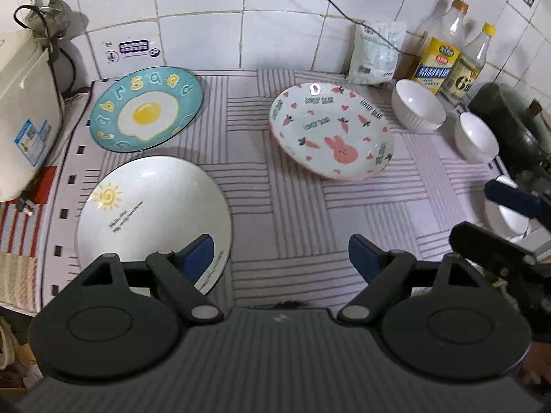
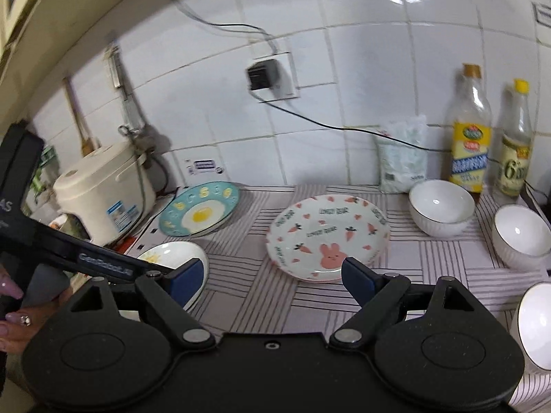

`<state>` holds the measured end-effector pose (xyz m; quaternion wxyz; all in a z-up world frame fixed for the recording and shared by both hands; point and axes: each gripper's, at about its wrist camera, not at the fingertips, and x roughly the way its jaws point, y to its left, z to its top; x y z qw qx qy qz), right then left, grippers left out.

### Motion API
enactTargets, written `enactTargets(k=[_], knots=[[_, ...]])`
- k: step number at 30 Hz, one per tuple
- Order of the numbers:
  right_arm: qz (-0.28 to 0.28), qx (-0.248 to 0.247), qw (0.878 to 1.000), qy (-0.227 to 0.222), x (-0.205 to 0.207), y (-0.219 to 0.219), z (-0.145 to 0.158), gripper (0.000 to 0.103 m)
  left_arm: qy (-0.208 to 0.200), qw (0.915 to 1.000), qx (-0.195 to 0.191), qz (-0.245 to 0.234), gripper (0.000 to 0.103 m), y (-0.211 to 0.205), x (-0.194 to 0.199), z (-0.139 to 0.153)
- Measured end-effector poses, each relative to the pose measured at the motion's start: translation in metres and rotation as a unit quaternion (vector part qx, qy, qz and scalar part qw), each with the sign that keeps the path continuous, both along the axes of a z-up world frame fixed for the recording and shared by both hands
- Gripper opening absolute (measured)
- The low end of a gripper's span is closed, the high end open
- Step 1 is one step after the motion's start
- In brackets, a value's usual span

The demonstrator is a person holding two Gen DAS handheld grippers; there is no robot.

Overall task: Organize plates and bowls
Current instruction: 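Move both grippers to the white sun plate rim and grasp it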

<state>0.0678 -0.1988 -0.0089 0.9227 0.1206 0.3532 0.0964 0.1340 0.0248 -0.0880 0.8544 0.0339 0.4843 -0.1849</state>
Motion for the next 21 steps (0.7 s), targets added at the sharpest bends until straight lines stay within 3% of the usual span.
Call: enactTargets(k=[6,13,18,21], knots=[[0.029,-0.014,0.999,-0.006,-0.009,0.023,0.001,0.090,0.006,1.0000,-0.006,0.002,0.086,0.023,-0.010,-0.005],[0.060,-0.030,0.996,-0.061,-0.012,0.045,-0.006,0.091,-0.028,0.9990,-0.002,0.034,0.091,0.066,-0.014,-0.005],[0.090,-0.017,0.995,-0.029,0.012,0.059,-0.019,0.091,-0.055,0.9968,0.001,0.058,0.091,0.100,-0.008,-0.013],[0.106,0.021,0.994,0.004,0.027,0.065,-0.034,0.090,-0.055,0.9952,-0.013,0.080,0.091,0.123,-0.003,-0.021]])
